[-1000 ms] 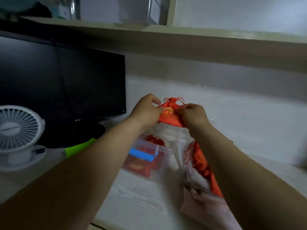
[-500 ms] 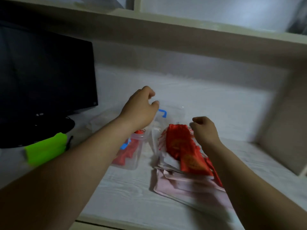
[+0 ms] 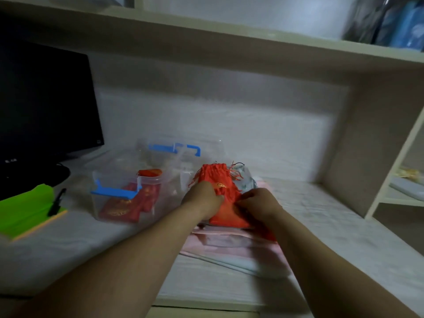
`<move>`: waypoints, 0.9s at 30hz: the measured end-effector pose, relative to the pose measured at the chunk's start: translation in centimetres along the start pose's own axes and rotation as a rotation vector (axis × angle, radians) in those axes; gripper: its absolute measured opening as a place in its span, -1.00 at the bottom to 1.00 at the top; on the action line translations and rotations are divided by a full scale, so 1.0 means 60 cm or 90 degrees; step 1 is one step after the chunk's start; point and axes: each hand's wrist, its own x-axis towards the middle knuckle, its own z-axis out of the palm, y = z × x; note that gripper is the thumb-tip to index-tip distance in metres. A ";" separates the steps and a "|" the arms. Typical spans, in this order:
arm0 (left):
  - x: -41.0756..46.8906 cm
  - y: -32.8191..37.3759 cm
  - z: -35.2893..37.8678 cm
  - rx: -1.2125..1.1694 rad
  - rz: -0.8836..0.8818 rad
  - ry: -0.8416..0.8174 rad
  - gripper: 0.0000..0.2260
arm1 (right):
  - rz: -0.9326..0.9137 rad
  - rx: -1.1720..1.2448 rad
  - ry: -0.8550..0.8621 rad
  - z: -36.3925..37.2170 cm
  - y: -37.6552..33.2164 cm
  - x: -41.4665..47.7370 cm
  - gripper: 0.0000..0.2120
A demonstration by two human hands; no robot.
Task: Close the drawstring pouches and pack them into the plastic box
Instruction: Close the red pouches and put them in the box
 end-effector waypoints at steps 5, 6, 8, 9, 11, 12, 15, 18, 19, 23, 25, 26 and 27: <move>0.000 -0.006 -0.003 -0.029 -0.030 0.030 -0.57 | -0.051 0.123 0.042 0.000 -0.005 -0.005 -0.93; -0.002 -0.006 -0.005 -0.036 -0.035 0.027 -0.56 | -0.059 0.166 0.045 0.002 -0.003 -0.005 -0.92; -0.006 -0.005 -0.009 -0.060 -0.027 0.020 -0.59 | -0.071 0.262 0.048 0.010 -0.001 -0.002 -0.91; -0.009 -0.004 -0.011 -0.085 -0.019 0.025 -0.63 | -0.072 0.313 0.039 0.013 0.000 -0.001 -0.91; -0.008 -0.008 -0.015 -0.168 0.001 0.071 -0.72 | -0.065 0.429 -0.026 0.020 -0.005 -0.001 -0.93; -0.007 -0.013 -0.016 -0.210 0.008 0.096 -0.75 | -0.067 0.480 -0.071 0.019 -0.012 -0.002 -0.96; -0.001 -0.025 -0.019 -0.404 -0.002 0.055 -0.81 | -0.076 0.529 -0.151 0.019 -0.027 0.006 -0.90; 0.003 -0.026 -0.028 -0.633 -0.075 -0.060 -0.73 | -0.098 0.566 -0.164 0.023 -0.034 0.026 -0.88; 0.008 -0.028 -0.030 -0.652 -0.098 -0.071 -0.71 | -0.108 0.577 -0.168 0.026 -0.035 0.032 -0.85; 0.018 -0.038 -0.019 -0.680 -0.089 -0.024 -0.82 | -0.118 0.584 -0.193 0.042 -0.020 0.045 -0.79; 0.023 -0.051 -0.003 -0.683 -0.061 0.032 -0.84 | -0.118 0.580 -0.185 0.044 -0.008 0.047 -0.75; 0.026 -0.059 0.006 -0.680 -0.052 0.063 -0.83 | -0.122 0.552 -0.179 0.043 0.000 0.049 -0.75; 0.029 -0.065 0.011 -0.671 -0.044 0.089 -0.81 | -0.124 0.518 -0.174 0.039 0.004 0.050 -0.77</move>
